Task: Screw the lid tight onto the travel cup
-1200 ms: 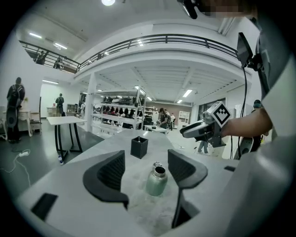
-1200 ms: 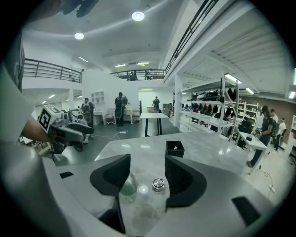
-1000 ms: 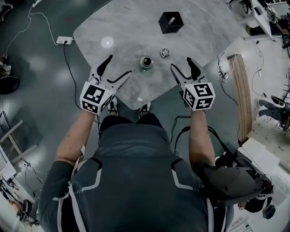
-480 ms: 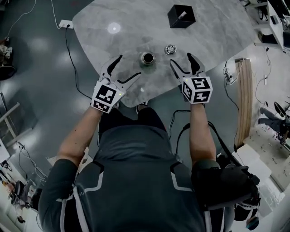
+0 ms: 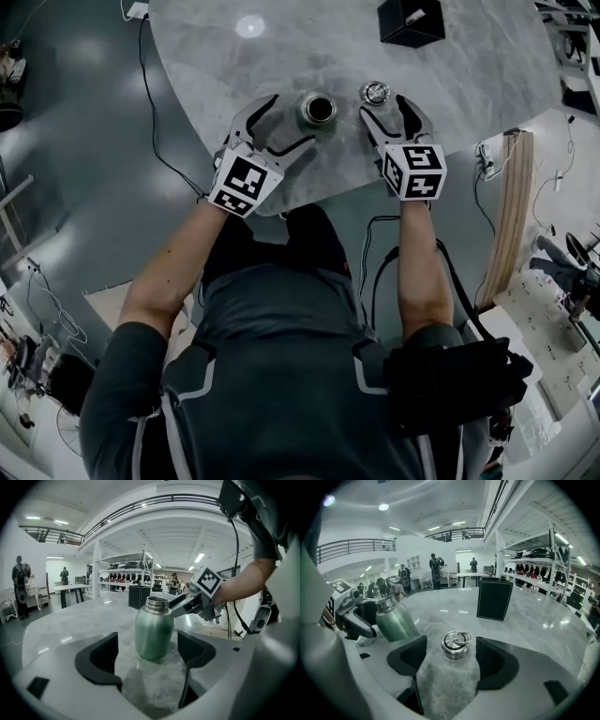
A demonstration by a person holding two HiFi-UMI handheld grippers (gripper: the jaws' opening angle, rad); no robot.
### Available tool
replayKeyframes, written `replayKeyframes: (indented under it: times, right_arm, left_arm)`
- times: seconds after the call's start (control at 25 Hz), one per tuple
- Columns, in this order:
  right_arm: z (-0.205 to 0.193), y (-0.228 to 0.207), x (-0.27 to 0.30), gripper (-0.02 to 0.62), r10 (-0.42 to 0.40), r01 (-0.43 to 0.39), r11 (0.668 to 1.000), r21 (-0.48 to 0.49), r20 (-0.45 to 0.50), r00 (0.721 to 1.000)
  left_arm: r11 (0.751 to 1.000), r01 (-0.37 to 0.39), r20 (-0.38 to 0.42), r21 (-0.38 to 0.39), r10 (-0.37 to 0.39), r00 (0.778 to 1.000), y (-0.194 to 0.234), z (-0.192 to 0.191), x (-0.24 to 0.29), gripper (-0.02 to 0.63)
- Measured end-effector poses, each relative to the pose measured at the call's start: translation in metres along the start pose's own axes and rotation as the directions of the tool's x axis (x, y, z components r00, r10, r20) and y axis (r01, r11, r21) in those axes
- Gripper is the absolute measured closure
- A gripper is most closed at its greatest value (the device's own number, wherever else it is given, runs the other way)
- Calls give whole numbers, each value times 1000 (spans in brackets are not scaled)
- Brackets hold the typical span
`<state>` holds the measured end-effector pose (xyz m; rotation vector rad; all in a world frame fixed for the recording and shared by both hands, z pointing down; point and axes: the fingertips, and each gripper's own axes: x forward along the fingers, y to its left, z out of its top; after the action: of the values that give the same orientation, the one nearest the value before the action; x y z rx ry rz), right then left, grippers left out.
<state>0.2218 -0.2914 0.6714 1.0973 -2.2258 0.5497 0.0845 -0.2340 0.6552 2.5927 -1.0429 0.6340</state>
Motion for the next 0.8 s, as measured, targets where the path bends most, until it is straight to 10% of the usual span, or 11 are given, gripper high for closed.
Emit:
replayKeyframes:
  times: [0.8]
  right_arm:
    - [-5,-6,43,279,29,-29,999,-46,-13,1000]
  left_arm:
    - [996,50,10,71,-51,999,-8,-6,47,218]
